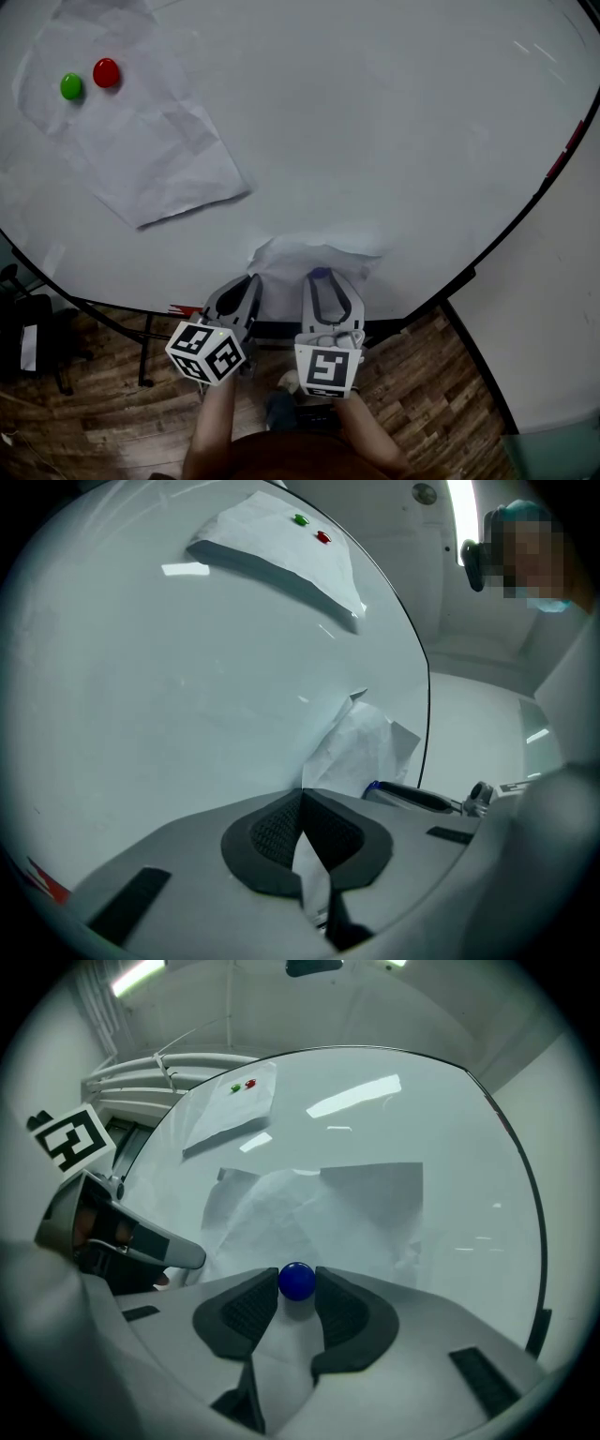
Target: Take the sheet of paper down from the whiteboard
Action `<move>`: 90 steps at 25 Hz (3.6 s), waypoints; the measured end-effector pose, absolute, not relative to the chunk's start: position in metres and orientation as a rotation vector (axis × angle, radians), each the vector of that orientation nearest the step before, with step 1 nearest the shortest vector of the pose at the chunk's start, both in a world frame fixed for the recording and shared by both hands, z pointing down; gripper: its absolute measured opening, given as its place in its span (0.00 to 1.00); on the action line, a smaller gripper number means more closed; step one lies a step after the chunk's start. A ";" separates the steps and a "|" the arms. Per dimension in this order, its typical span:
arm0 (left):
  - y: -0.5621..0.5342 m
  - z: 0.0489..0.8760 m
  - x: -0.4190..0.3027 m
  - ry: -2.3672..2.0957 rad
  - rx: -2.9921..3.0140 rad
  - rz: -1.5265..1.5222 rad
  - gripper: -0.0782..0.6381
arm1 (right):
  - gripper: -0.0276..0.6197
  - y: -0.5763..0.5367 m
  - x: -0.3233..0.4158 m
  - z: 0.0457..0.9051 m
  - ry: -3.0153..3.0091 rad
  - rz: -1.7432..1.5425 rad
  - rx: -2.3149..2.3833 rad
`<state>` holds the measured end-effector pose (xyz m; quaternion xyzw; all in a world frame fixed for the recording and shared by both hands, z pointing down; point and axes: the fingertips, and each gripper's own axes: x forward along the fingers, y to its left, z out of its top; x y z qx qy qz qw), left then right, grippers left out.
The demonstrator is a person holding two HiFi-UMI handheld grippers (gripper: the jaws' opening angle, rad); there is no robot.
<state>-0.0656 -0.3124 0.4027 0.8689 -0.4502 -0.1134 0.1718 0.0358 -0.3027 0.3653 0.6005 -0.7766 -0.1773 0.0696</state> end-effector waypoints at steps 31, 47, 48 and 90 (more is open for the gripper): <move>-0.300 0.390 -0.097 -1.285 2.405 -0.422 0.14 | 0.25 -0.289 0.045 0.371 -2.326 -0.489 1.834; -0.294 0.379 -0.125 -1.316 2.355 -0.515 0.14 | 0.25 -0.286 0.054 0.374 -2.283 -0.434 1.862; -0.294 0.378 -0.127 -1.319 2.351 -0.522 0.14 | 0.25 -0.286 0.055 0.374 -2.282 -0.431 1.865; -0.290 0.373 -0.170 -1.391 2.253 -0.632 0.14 | 0.25 -0.290 0.073 0.384 -2.252 -0.354 1.908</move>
